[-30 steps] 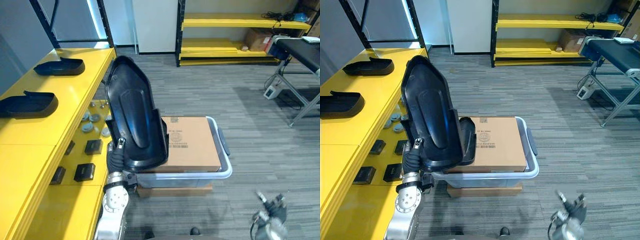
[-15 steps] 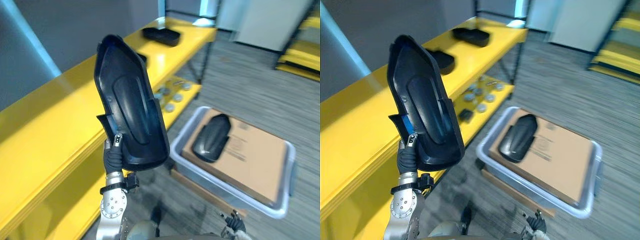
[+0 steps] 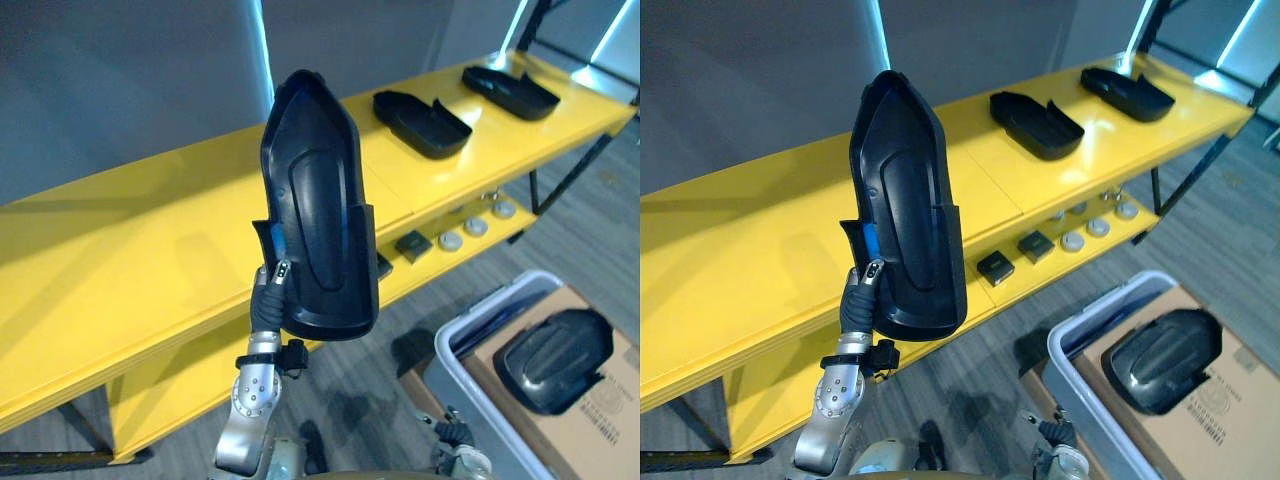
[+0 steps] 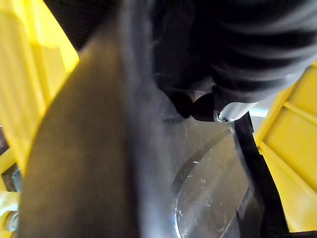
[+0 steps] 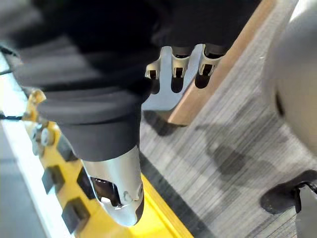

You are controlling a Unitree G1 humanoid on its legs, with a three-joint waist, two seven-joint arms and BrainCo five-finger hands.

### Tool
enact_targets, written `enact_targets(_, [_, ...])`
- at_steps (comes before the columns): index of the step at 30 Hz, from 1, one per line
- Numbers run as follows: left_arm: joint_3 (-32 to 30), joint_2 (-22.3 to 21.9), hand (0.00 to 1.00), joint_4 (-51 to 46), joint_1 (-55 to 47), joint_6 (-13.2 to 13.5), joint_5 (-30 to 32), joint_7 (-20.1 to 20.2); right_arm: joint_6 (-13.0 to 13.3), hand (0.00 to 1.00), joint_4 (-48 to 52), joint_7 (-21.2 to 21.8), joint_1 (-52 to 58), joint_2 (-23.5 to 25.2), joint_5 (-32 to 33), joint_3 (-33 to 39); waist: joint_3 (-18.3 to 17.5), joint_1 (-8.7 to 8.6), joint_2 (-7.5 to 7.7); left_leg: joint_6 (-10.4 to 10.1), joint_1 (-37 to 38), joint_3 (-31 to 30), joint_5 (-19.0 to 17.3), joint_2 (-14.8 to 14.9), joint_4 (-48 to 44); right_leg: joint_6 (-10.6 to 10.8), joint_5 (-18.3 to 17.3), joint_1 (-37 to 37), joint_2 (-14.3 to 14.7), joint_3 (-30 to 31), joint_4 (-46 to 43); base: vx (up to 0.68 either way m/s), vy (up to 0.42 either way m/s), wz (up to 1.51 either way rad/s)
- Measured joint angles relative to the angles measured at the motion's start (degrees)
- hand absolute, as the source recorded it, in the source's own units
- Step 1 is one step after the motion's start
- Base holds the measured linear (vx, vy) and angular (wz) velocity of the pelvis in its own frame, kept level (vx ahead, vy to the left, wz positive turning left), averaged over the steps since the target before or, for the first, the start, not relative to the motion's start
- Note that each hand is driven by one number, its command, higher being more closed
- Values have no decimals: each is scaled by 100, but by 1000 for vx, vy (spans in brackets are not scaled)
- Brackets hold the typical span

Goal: Walk over and take plastic housings, then place them on the shelf

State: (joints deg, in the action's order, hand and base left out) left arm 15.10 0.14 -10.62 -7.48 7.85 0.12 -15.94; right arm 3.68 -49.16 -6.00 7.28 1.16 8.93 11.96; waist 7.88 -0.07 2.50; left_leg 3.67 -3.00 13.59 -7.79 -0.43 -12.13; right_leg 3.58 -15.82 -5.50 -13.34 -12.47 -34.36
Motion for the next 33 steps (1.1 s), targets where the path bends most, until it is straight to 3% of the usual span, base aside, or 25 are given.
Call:
enact_targets(2, [6, -3, 100, 3, -5, 1, 1, -81, 28, 0, 24, -4, 87, -16, 3, -4, -2, -83, 3, -49, 34, -373, -24, -63, -118, 139, -16, -307, 418, 815, 487, 210, -69, 121])
enact_targets(3, [6, -3, 100, 3, -7, 1, 3, -87, 30, 0, 53, -4, 127, -10, 4, -5, -3, -73, 11, -85, 25, -483, -46, -86, -154, 152, 15, -333, 468, 926, 631, 241, -175, 135])
enact_targets(5, [0, -3, 100, -4, -46, 13, 35, -106, 37, 0, 95, -7, 330, 73, 4, -137, -125, 42, 254, -268, 48, -728, -179, -236, -286, 72, 839, -291, 337, 766, 1277, 173, -219, 102])
enact_targets(6, [2, -42, 100, 15, -49, 12, 38, -116, 32, 0, 103, 12, 349, 65, 1, -180, -114, 65, 242, -297, 36, -812, -259, -213, -385, 132, 763, -217, 333, 655, 1302, 180, -255, 70])
enact_targets(7, [14, -170, 100, -2, -128, 13, 48, -115, 47, 0, 169, 9, 366, 42, 4, -166, -175, 103, 111, -442, -40, -912, -387, -31, -528, 66, 769, -66, 479, 425, 1486, 163, -247, 41])
enact_targets(9, [23, -275, 100, -7, -176, 37, 48, -107, 49, 0, 288, 1, 349, 49, 4, -170, -227, 97, 22, -484, -80, -850, -419, 253, -513, -54, 837, 62, 656, 203, 1758, 128, -228, 40])
enact_targets(12, [103, -333, 100, -5, -180, 31, 49, -20, 95, 0, 345, 3, 367, 69, 3, -166, -237, 91, 15, -692, 103, -720, -180, 453, -168, -140, 891, 249, 771, -28, 1997, 102, -172, 30])
enact_targets(17, [74, -336, 100, 0, -172, 15, 65, 15, 107, 0, 342, 16, 458, 71, -5, -179, -308, 88, 62, -699, 273, -751, -3, 449, 169, -188, 994, 452, 835, -101, 2355, 34, -39, 5])
enact_targets(22, [-98, -335, 100, 119, -110, -19, 286, -74, 122, 0, 342, 23, 502, 67, -64, -182, -402, 89, 174, -667, 356, -702, 181, 412, 439, -166, 1318, 637, 879, -82, 2893, -21, 12, -3])
enact_targets(28, [-670, -324, 100, 975, 344, -205, 321, -224, 127, 0, 338, 120, 556, 52, -262, -367, -526, 29, 111, -664, 658, -555, 553, 370, 1064, -177, 1657, 810, 936, 21, 3398, -68, -2, -12])
enact_targets(33, [-1092, -153, 100, 1889, 1039, -363, 279, -444, 124, 0, 297, 130, 541, 35, -349, -399, -586, -163, 41, -735, 799, -533, 823, 358, 1568, -171, 1876, 817, 1021, 95, 3757, -89, -18, -5])
